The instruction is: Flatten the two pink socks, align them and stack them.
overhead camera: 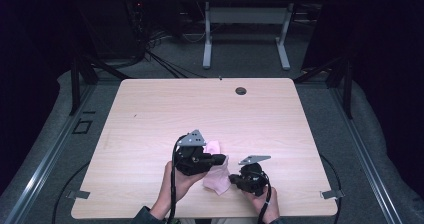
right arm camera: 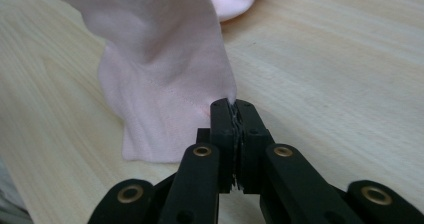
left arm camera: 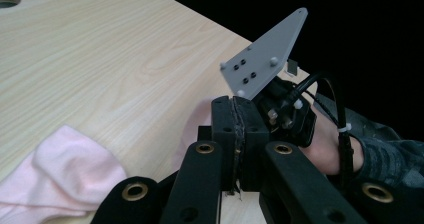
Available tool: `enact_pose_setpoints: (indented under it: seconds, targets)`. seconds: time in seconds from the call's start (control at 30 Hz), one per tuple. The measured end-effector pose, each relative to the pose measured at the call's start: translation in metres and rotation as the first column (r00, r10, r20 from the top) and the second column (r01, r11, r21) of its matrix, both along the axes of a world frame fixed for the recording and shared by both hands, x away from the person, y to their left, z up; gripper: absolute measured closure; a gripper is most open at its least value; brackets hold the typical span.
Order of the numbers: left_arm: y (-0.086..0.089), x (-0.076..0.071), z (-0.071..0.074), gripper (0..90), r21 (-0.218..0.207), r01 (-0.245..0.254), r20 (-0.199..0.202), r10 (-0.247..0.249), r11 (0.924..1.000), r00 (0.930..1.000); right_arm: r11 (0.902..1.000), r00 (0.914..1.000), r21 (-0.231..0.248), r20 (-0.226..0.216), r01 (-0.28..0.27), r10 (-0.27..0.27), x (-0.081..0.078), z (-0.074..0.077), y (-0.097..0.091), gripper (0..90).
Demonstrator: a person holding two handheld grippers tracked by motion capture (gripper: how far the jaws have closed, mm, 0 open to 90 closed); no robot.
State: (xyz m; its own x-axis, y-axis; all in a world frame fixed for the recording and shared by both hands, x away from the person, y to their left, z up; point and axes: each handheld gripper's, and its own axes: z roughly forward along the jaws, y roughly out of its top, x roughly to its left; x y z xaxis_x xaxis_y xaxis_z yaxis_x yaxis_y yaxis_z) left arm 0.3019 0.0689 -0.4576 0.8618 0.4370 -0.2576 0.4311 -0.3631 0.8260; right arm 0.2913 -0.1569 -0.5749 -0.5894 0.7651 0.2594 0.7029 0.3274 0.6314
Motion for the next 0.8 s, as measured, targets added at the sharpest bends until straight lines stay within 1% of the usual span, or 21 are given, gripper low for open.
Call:
enact_pose_setpoints:
  seconds: [0.03,0.07,0.1,0.13,0.17,0.23,0.27,0.3,0.33,0.37,0.4,0.43,0.5,0.53,0.57,0.63,0.67,0.7,0.73,0.77,0.8]
  targets:
    - [0.002,0.001,0.000,89.0,-0.006,0.005,0.002,-0.005,1.0000,1.0000,1.0000,1.0000,-0.005,0.006,0.005,-0.005,0.000,0.001,-0.002,88.9]
    - [0.005,0.001,-0.001,89.0,-0.011,0.008,0.006,-0.008,0.9999,1.0000,0.9999,0.9997,0.003,0.017,0.015,-0.016,0.000,0.003,-0.004,89.2]
    - [0.007,0.002,-0.001,89.0,-0.003,0.002,0.004,-0.002,1.0000,1.0000,0.9996,0.9993,-0.003,0.026,0.028,-0.028,0.000,0.006,-0.007,89.4]
    - [0.010,0.003,-0.003,88.9,-0.004,0.003,0.002,-0.003,1.0000,1.0000,0.9993,0.9985,-0.009,0.040,0.037,-0.036,0.001,0.009,-0.010,89.6]
    - [0.013,0.004,-0.004,88.9,-0.011,0.011,0.000,-0.011,0.9999,0.9999,0.9987,0.9973,-0.018,0.057,0.047,-0.046,0.001,0.013,-0.013,89.8]
    - [0.019,0.007,-0.010,88.9,-0.004,0.021,-0.005,-0.021,0.9998,0.9998,0.9968,0.9917,-0.035,0.110,0.071,-0.067,0.000,0.021,-0.018,89.9]
    - [0.019,0.007,-0.010,88.9,-0.004,0.021,-0.005,-0.021,0.9998,0.9998,0.9968,0.9917,-0.035,0.110,0.071,-0.067,0.000,0.021,-0.018,89.9]
    - [0.020,0.007,-0.013,88.9,0.000,0.024,-0.009,-0.024,0.9997,0.9997,0.9936,0.9820,-0.059,0.168,0.096,-0.085,0.000,0.029,-0.023,90.0]
    - [0.021,0.007,-0.015,88.9,0.024,0.023,-0.009,-0.023,0.9994,0.9997,0.9919,0.9775,-0.075,0.192,0.102,-0.086,-0.001,0.033,-0.025,90.0]
    - [0.021,0.007,-0.018,88.9,0.039,0.031,-0.003,-0.031,0.9987,0.9995,0.9889,0.9679,-0.096,0.236,0.113,-0.088,-0.001,0.038,-0.027,90.0]
    - [0.021,0.007,-0.026,88.9,0.063,0.066,0.000,-0.066,0.9958,0.9978,0.9802,0.9518,-0.146,0.294,0.134,-0.086,-0.004,0.046,-0.029,90.0]
    - [0.020,0.006,-0.031,88.9,0.093,0.071,0.004,-0.072,0.9931,0.9974,0.9772,0.9454,-0.164,0.317,0.135,-0.077,-0.005,0.049,-0.030,90.0]
    - [0.016,0.004,-0.043,88.9,0.141,0.107,0.000,-0.108,0.9842,0.9941,0.9668,0.9290,-0.211,0.365,0.144,-0.058,-0.008,0.054,-0.031,90.0]
    - [0.013,0.003,-0.050,88.9,0.176,0.108,0.000,-0.109,0.9784,0.9940,0.9625,0.9253,-0.235,0.377,0.136,-0.039,-0.009,0.056,-0.031,89.9]
    - [0.011,0.003,-0.058,88.9,0.201,0.114,-0.008,-0.114,0.9729,0.9934,0.9559,0.9223,-0.262,0.386,0.132,-0.021,-0.011,0.057,-0.031,89.9]
    - [0.009,0.002,-0.073,88.8,0.239,0.119,-0.031,-0.115,0.9636,0.9929,0.9451,0.9222,-0.309,0.386,0.107,0.022,-0.017,0.054,-0.028,89.7]
    - [0.009,0.001,-0.079,88.8,0.254,0.112,-0.039,-0.106,0.9607,0.9936,0.9414,0.9255,-0.326,0.376,0.086,0.046,-0.021,0.052,-0.027,89.6]
    - [0.010,0.001,-0.083,88.7,0.257,0.121,-0.052,-0.112,0.9587,0.9924,0.9397,0.9322,-0.336,0.356,0.065,0.063,-0.024,0.048,-0.025,89.4]
    - [0.011,0.000,-0.087,88.5,0.261,0.123,-0.058,-0.111,0.9575,0.9921,0.9421,0.9393,-0.333,0.333,0.037,0.081,-0.028,0.045,-0.025,89.3]
    - [0.011,0.000,-0.087,88.4,0.261,0.123,-0.058,-0.111,0.9575,0.9921,0.9450,0.9501,-0.327,0.299,0.013,0.090,-0.031,0.042,-0.024,89.2]
    - [0.014,0.000,-0.091,88.2,0.264,0.122,-0.068,-0.107,0.9569,0.9919,0.9460,0.9563,-0.324,0.274,-0.007,0.101,-0.035,0.039,-0.024,89.1]
